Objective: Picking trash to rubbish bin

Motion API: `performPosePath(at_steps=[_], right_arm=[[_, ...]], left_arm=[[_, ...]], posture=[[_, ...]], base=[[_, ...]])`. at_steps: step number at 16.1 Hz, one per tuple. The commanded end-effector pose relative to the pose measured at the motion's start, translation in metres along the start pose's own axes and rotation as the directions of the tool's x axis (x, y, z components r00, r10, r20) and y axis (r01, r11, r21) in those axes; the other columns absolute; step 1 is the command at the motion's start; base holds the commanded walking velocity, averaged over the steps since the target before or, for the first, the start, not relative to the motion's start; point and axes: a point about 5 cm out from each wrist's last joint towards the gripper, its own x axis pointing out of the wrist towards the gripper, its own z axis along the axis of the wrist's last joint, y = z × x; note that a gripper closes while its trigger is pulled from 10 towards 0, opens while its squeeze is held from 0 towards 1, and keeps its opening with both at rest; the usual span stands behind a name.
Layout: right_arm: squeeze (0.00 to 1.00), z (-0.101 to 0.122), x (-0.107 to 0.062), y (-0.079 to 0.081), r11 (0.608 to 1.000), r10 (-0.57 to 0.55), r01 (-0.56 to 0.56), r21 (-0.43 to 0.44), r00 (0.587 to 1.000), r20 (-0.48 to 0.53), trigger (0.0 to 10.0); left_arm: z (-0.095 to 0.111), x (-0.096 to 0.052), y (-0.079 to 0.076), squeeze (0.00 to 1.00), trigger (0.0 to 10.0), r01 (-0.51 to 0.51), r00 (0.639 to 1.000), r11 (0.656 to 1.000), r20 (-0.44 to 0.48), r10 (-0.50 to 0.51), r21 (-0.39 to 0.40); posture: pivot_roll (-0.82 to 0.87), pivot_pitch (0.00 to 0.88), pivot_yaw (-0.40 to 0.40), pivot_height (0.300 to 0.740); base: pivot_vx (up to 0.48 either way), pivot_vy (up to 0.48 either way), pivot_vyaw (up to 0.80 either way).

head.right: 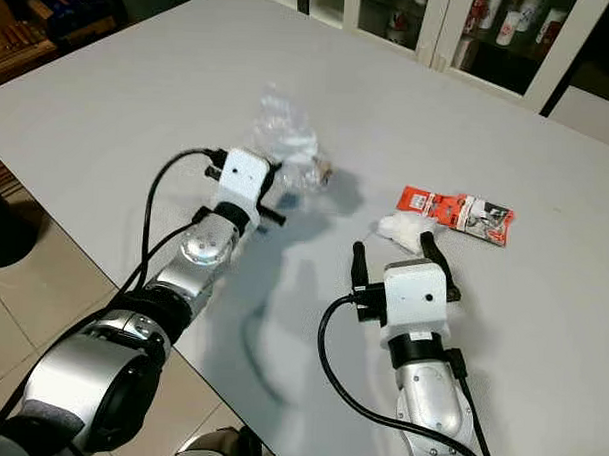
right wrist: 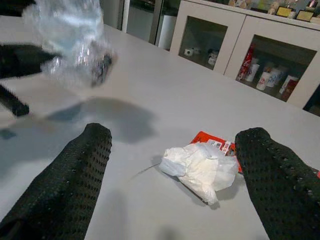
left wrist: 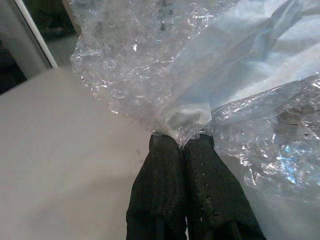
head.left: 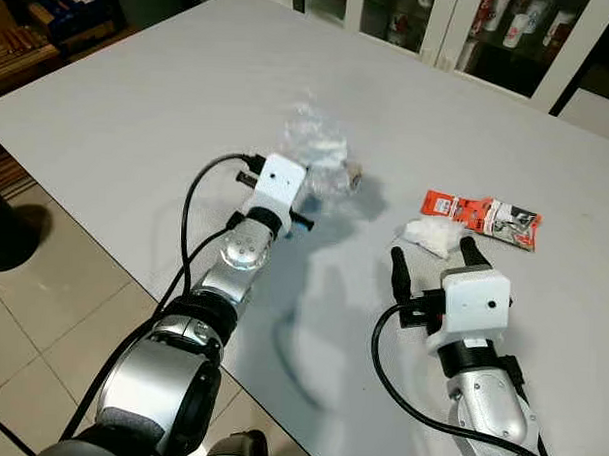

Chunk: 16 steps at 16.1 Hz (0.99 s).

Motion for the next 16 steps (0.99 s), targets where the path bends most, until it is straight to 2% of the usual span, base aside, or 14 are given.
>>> performPosePath(at_steps=[1,5,7,12,16], right_arm=[[0.00,0.000,0.000,0.000,1.000,0.007,-0.007,0.000,1.000,0.001,10.0],[0.00,0.000,0.002,-0.001,1.000,0.011,-0.011,-0.004,1.000,0.008,10.0],[0.00,0.000,0.002,-0.002,1.000,0.011,-0.011,-0.005,1.000,0.011,10.0],[0.00,0.002,0.008,-0.004,1.000,0.019,-0.019,-0.001,0.999,0.031,10.0],[0.00,0.001,0.011,-0.003,0.999,0.039,-0.040,0.009,0.999,0.032,10.0]], left_arm=[[0.002,-0.002,0.004,0.00,0.0,-0.034,0.999,0.999,0.030,0.034,-0.017],[0.007,-0.007,0.011,0.00,0.0,-0.059,0.994,0.998,0.094,0.062,-0.033],[0.003,-0.013,0.013,0.00,0.0,-0.055,0.994,0.998,0.093,0.059,-0.036],[-0.013,-0.034,0.007,0.00,0.0,-0.015,0.998,0.998,0.058,0.019,-0.058],[-0.014,-0.044,0.018,0.00,0.0,-0.031,0.999,0.998,0.038,0.033,-0.056]], posture=[[-0.01,0.153,0.048,0.740],[0.00,0.144,0.048,0.740],[0.01,0.138,0.047,0.740],[0.02,0.121,0.040,0.740],[0.06,0.121,0.020,0.740]], base=[[0.000,0.000,0.00],[0.000,0.000,0.00],[0.000,0.000,0.00],[0.000,0.000,0.00],[0.000,0.000,0.00]])
